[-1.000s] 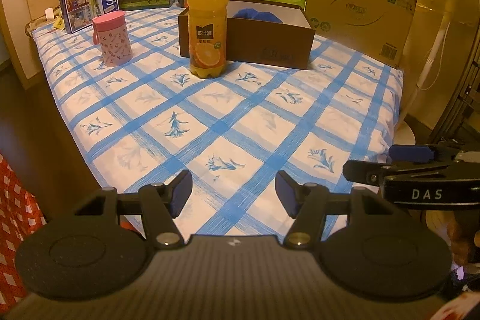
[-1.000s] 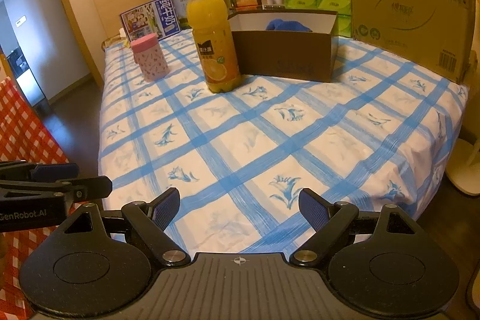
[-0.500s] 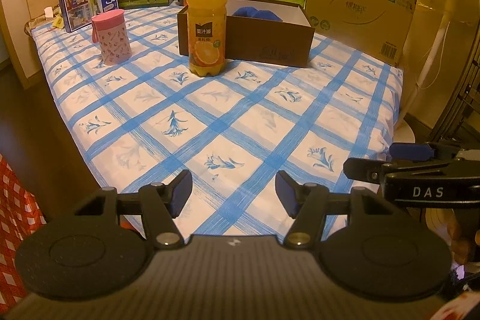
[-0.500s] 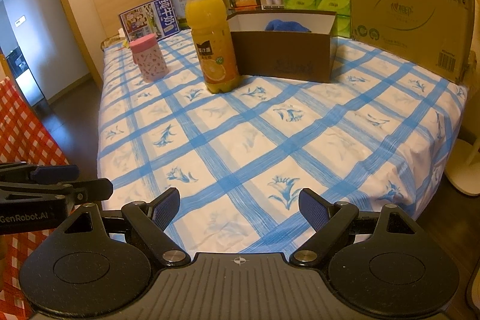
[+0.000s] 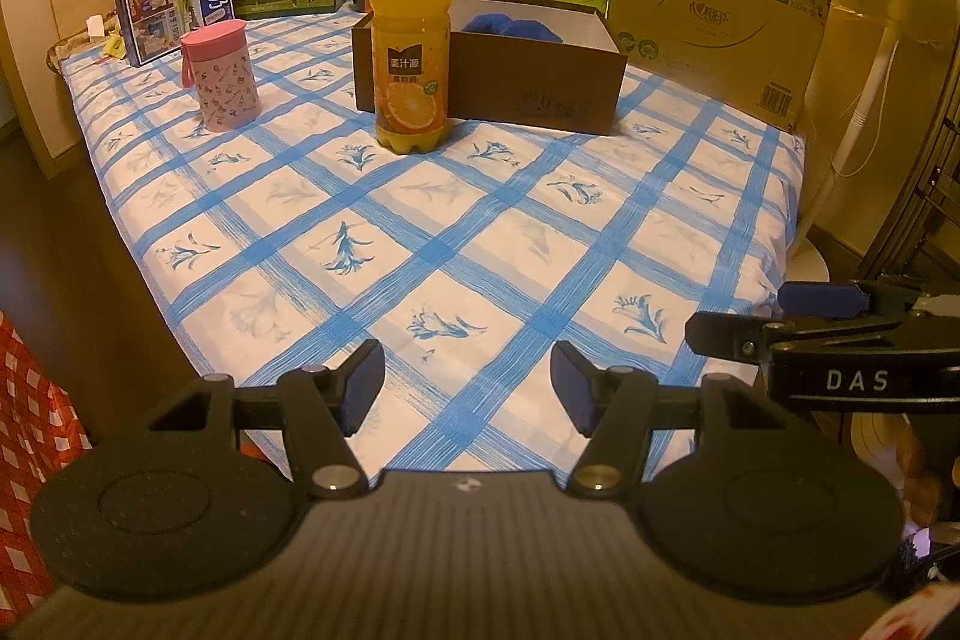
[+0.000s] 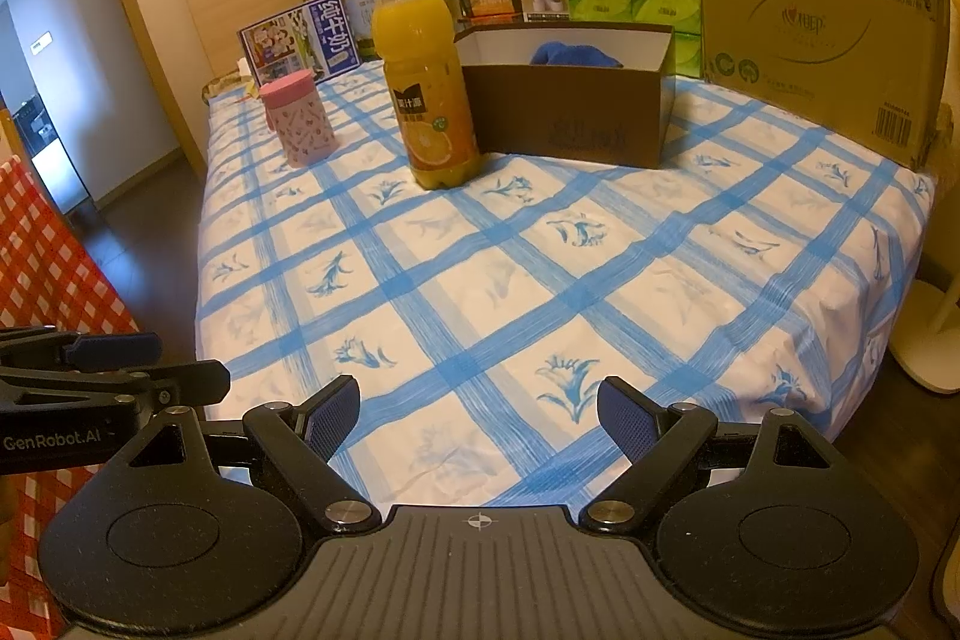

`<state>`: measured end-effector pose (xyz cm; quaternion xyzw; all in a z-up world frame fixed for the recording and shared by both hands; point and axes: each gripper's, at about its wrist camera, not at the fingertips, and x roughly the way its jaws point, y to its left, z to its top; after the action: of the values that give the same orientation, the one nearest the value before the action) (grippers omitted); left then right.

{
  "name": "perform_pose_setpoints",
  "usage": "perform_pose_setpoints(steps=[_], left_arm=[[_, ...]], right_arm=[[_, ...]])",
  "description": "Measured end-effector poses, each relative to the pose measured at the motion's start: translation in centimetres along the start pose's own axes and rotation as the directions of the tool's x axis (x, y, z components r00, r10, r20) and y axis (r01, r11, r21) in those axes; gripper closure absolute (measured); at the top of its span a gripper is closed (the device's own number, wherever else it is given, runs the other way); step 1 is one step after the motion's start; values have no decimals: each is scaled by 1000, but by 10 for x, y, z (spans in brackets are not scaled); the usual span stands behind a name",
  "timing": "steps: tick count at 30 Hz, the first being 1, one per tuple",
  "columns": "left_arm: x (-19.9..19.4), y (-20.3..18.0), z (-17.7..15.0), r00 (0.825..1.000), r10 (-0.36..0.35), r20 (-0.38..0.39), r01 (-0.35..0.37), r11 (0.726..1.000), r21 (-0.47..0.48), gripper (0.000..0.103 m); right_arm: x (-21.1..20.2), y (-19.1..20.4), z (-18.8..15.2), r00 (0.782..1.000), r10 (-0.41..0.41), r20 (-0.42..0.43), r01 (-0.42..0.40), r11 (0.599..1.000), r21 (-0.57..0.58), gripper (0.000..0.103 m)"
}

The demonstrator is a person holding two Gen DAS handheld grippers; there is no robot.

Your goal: Organize soft objects

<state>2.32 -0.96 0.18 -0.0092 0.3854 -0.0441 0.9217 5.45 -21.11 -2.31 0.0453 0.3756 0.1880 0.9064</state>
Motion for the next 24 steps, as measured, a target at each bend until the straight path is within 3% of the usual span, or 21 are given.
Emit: perform_pose_setpoints(steps=[24], left_arm=[[1, -2, -1, 1000, -1, 0, 1, 1000, 4, 44]], right_arm=[[0, -1, 0, 1000, 0, 0, 0, 1000, -1, 17]])
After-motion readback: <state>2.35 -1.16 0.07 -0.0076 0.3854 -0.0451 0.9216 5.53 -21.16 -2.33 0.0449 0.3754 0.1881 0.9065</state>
